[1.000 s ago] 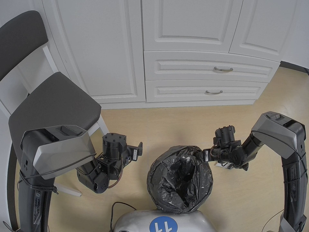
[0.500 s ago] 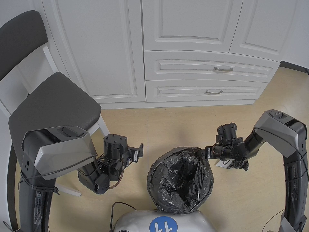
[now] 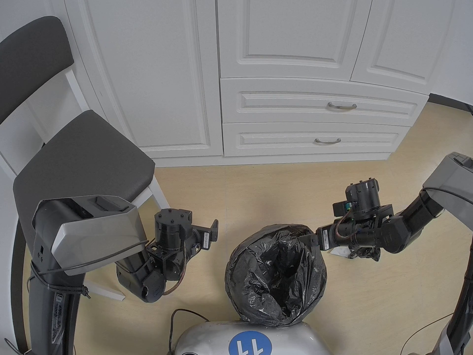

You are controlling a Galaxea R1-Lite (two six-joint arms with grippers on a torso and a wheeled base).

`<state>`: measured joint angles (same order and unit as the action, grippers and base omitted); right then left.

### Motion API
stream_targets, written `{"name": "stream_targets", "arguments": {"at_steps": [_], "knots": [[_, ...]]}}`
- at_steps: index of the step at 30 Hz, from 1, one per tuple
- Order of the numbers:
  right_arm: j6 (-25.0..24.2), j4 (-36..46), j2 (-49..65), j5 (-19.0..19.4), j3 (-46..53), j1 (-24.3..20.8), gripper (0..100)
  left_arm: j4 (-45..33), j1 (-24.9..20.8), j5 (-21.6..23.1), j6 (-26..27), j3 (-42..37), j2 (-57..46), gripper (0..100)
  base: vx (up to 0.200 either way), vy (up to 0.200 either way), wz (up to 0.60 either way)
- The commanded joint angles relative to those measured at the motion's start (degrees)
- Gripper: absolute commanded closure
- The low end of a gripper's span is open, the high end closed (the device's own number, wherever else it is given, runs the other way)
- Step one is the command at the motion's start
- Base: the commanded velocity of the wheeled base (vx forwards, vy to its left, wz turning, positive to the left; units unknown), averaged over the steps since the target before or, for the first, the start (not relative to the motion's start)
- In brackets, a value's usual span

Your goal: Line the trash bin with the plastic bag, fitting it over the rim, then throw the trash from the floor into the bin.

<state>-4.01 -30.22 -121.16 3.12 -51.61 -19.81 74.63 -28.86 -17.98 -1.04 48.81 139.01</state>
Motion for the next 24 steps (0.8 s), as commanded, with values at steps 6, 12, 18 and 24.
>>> {"name": "stream_targets", "arguments": {"at_steps": [6, 12, 18, 24], "knots": [[6.38, -0.28, -2.76, -4.09, 4.51, -7.17, 0, 9.74, 0.11, -0.83, 1.83, -9.44, -1.55, 0, 0.0, 0.0, 0.0], [9.55, -1.6, -7.86, -14.02, 4.15, -6.91, 0, 13.17, -0.24, -1.79, 1.92, -15.24, -4.98, 0, 0.0, 0.0, 0.0], [9.81, -6.69, -10.76, -15.6, 5.47, -8.49, 0, 13.26, -0.06, -4.26, 1.48, -16.99, -4.98, 0, 0.0, 0.0, 0.0], [14.47, -6.87, -9.53, -17.8, 6.7, -4.89, 0, 13.35, -0.15, -4.17, 0.25, -19.98, -4.45, 0, 0.0, 0.0, 0.0]]}}
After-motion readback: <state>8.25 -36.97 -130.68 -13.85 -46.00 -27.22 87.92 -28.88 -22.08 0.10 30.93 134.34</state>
